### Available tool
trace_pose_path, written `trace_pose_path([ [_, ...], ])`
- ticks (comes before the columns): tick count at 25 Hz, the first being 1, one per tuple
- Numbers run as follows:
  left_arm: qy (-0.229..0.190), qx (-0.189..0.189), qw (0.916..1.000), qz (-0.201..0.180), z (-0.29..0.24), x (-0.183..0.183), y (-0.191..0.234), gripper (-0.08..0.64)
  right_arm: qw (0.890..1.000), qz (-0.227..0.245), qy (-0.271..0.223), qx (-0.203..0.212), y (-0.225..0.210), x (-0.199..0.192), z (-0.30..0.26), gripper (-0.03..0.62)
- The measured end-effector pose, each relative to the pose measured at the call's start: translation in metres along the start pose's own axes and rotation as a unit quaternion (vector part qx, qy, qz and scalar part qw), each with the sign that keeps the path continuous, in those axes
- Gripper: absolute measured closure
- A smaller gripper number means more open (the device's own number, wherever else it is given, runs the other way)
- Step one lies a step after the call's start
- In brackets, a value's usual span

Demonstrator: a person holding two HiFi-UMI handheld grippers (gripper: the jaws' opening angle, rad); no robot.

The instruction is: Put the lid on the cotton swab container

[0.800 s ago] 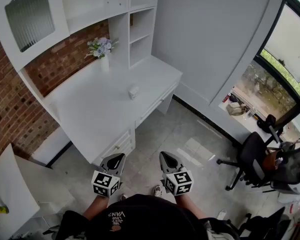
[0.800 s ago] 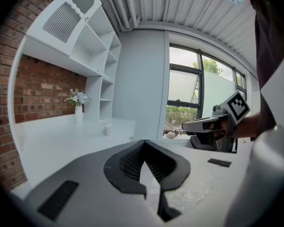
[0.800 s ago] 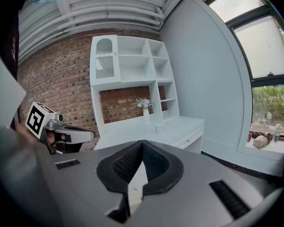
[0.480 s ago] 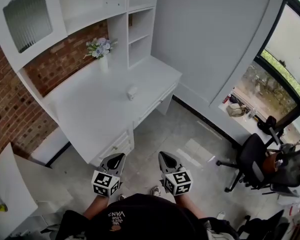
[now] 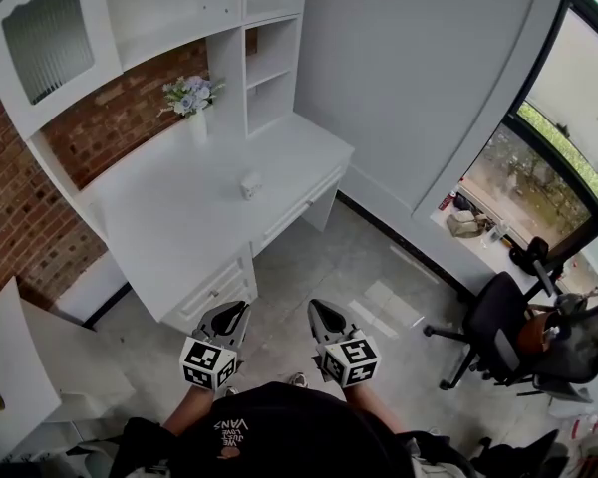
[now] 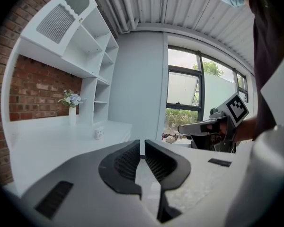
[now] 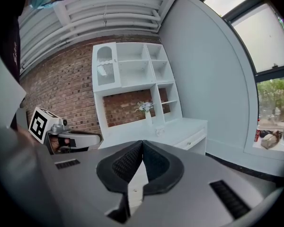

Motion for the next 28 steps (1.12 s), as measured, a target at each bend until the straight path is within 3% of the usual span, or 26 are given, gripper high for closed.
trace_pose_path([
  [2,0.001,0.006,1.0000,0.006,-0.004,-0.001,-0.011,0.540,1.000,-0.002,0.001,0.010,-0.006,-0.001,0.007,0.571],
  [4,0.006,0.012,0.9998,0.015,-0.009,-0.004,-0.024,0.477,1.000,-0.003,0.007,0.018,-0.014,-0.001,0.016,0.466],
  [14,0.022,0.034,0.9989,0.026,-0.019,-0.018,-0.072,0.426,0.999,0.005,0.022,0.043,-0.049,-0.010,0.042,0.449],
  [20,0.026,0.053,0.9980,0.023,-0.026,-0.015,-0.060,0.426,0.998,0.007,0.024,0.055,-0.058,-0.005,0.026,0.449],
  [28,0.020,0.046,0.9985,0.021,-0.071,0.002,-0.016,0.426,0.998,0.026,0.022,0.061,-0.076,0.022,-0.034,0.448],
])
Point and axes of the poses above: the fingertips, and each gripper's own axes: z backward along the fingers, y to its left, x out of its top, the point moved 9 cm from there along z, backward along the fingers, and after that the axes turned 13 degrees about x, right-handed, at the moved point
